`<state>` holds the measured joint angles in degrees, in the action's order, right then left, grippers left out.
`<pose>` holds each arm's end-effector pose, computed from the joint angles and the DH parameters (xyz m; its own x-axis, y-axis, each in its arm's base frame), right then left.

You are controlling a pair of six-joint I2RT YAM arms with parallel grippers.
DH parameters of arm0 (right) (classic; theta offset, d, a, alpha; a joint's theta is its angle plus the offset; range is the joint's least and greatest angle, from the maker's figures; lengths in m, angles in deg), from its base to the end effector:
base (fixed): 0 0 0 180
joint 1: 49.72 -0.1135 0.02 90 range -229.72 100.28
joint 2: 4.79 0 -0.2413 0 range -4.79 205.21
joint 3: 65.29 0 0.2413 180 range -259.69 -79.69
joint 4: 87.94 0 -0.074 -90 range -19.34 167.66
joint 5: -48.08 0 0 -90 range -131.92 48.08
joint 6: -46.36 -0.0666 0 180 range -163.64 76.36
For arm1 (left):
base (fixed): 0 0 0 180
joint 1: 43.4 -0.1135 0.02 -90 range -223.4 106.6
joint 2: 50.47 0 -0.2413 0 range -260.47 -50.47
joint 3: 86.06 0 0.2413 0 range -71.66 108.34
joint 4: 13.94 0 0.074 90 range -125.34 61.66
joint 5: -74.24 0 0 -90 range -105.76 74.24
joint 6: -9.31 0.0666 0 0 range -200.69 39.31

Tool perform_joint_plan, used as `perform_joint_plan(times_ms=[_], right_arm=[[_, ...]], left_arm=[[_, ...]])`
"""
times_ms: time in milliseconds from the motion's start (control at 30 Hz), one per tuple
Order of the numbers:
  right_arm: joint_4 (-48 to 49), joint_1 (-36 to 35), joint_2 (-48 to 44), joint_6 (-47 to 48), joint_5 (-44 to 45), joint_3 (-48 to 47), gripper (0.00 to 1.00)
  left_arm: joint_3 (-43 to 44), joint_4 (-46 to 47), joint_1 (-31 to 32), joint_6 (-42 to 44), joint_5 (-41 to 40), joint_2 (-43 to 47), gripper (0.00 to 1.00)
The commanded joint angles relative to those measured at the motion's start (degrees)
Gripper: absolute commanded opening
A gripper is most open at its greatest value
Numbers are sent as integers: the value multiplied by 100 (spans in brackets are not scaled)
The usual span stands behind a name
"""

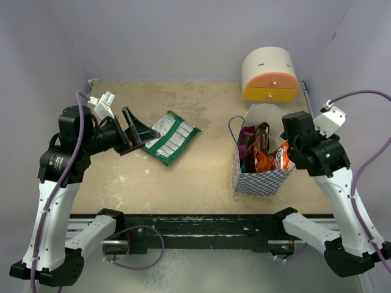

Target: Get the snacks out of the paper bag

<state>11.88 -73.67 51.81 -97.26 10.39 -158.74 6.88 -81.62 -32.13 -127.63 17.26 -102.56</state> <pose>0.1710 0.0183 0.3809 -0.1482 0.4728 -0.8686 0.6697 0.6943 0.2636 0.1598 -0.0688 0.4031 -0.7704 -0.4712 -0.4296 0.1141 0.5610 -0.8199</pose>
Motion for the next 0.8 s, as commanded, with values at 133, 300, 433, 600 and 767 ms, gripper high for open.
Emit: perform_joint_plan(times_ms=[133,300,433,600,767], right_arm=[[1412,646,-124,1352,-347,181,70],[2942,980,-494,2347,-978,626,64],[3238,1324,-421,2434,-1672,634,63],[3647,1631,-575,2430,-2274,943,63],[4088,1957,-705,2615,-2993,1272,64]], left_arm=[[303,54,-24,76,9,43,99],[330,113,-19,46,-7,15,99],[403,90,-20,76,-17,-48,99],[426,63,-19,112,-119,-50,99],[399,70,-19,136,-133,-73,99]])
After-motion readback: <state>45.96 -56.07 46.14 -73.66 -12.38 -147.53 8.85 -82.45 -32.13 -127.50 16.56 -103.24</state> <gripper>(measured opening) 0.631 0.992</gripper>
